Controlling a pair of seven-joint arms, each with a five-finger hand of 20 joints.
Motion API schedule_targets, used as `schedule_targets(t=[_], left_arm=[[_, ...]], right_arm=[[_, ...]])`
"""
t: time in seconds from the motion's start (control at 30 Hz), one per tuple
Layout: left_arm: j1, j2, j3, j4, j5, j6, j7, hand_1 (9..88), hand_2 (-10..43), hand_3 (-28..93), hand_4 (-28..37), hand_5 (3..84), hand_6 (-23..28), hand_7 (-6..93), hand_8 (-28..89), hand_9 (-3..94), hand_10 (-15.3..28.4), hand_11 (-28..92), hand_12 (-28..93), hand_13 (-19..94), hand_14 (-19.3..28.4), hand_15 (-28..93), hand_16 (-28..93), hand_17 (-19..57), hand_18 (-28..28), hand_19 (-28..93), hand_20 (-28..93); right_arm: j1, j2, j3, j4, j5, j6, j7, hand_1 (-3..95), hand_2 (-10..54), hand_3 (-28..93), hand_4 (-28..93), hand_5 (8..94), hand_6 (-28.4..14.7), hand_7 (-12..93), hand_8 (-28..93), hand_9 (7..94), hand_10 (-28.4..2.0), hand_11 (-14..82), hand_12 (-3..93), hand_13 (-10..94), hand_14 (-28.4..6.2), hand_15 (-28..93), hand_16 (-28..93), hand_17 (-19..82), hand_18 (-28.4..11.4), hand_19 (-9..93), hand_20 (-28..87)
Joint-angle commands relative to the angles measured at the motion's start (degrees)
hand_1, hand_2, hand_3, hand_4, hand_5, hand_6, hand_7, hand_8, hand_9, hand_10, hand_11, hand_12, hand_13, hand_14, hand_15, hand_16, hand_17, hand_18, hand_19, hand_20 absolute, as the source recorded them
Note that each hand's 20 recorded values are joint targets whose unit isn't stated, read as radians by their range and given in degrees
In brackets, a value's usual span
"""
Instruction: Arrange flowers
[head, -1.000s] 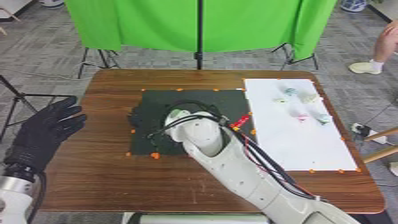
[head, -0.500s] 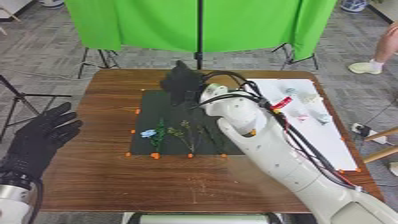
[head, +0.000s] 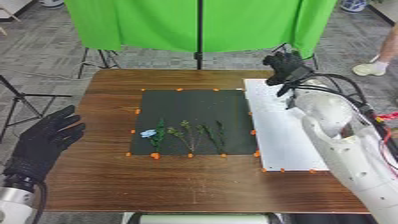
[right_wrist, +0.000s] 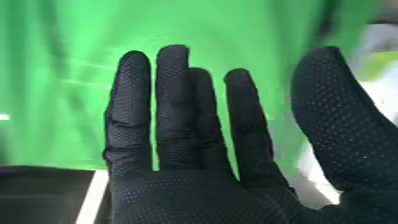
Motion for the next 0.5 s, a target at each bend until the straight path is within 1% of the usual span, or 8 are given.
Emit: schedule_targets(t=[0.03,0.1,0.2,0.23,0.27,0.33,0.47,0.5], left_arm=[[0.5,-0.72,0.58,0.55,0.17,-0.67,-0.9,26.9,1.7,71,-27.8,34.6,3.9,24.7,-13,27.4,12.4,32,14,22,14.5,50,-5,-8.3,20.9,50,6],[0.66,-0.86,0.5,0.49,0.2,-0.55,-0.83,26.9,1.7,71,-27.8,34.7,3.9,24.6,-13,27.5,12.4,32,14,22,14.6,50,-5,-8.3,20.9,50,6],[1.04,-1.09,0.4,0.26,0.15,-0.34,-0.8,26.9,1.7,71,-27.8,34.7,3.9,24.6,-13,27.5,12.4,33,14,22,14.6,50,-5,-8.3,20.9,50,6],[1.03,-1.17,0.39,0.25,0.18,-0.41,-0.83,26.9,1.7,71,-27.8,34.7,4.0,24.6,-13,27.5,12.4,33,14,22,14.6,50,-5,-8.3,20.9,50,6],[1.1,-1.19,0.45,0.16,0.16,-0.17,-0.78,26.9,1.7,71,-27.8,34.7,4.0,24.6,-13,27.5,12.4,33,14,22,14.6,50,-5,-8.3,20.9,50,6],[1.26,-1.32,0.38,0.09,0.22,-0.39,-0.65,27.0,1.8,71,-27.9,34.7,3.9,24.7,-13,27.5,12.5,33,14,22,14.6,50,-5,-8.3,20.9,50,6],[1.61,-1.45,0.5,-0.14,0.22,-0.03,-0.3,27.0,1.8,71,-27.8,34.7,3.9,24.7,-13,27.5,12.5,32,13,22,14.7,50,-5,-8.4,21.0,50,6],[1.5,-1.51,0.47,-0.11,0.21,-0.03,-0.47,27.0,1.8,71,-27.9,34.7,3.9,24.7,-13,27.5,12.5,32,13,22,14.7,50,-5,-8.4,21.0,50,6]], right_arm=[[-13.8,4.84,8.63,-1.38,3.33,0.24,4.04,28.2,-9.5,91,-28,32.9,-4.0,36,-24,33.4,-12.2,35.9,19.4,38,-8.8,43,10,22,-14.5,59,24],[-15.35,5.29,9.26,-1.99,2.44,0.85,4.09,28.3,-9.5,91,-28,33.2,-4.0,36,-24,34.8,-11.7,36.1,19.4,40,-8.5,43,10,23,-14.5,60,23],[-17.24,5.25,10.47,-3.27,2.07,-0.12,3.8,28.4,-9.5,90,-28,35.0,-3.8,37,-24,37.2,-11.2,38.1,19.7,43,-7.0,48,12,23,-14.8,64,24],[-17.75,5.38,10.68,-3.64,2.23,-0.15,3.99,28.4,-9.5,90,-28,35.1,-3.8,37,-24,37.3,-11.1,38.3,19.8,43,-6.9,49,13,23,-14.8,65,25],[-18.13,5.26,10.98,-3.87,2.0,-0.24,4.05,28.4,-9.5,90,-28,35.3,-3.8,36,-24,37.4,-10.8,38.5,19.8,43,-6.8,50,13,22,-14.9,65,25],[-18.58,5.3,11.27,-4.14,1.64,-0.39,4.52,28.3,-9.5,90,-28,35.4,-3.6,36,-24,37.7,-10.6,38.7,19.8,43,-6.7,50,13,22,-15.0,65,25],[-19.14,5.48,11.89,-4.34,1.54,-1.7,4.45,28.2,-9.5,90,-28,36.0,-3.2,37,-24,38.8,-9.8,40.3,20.0,43,-6.3,53,13,22,-15.1,66,26],[-19.36,5.47,12.08,-4.37,1.71,-1.77,4.47,28.1,-9.5,90,-28,36.1,-3.2,37,-24,39.0,-9.8,40.4,20.0,43,-6.3,53,13,22,-15.2,66,27]])
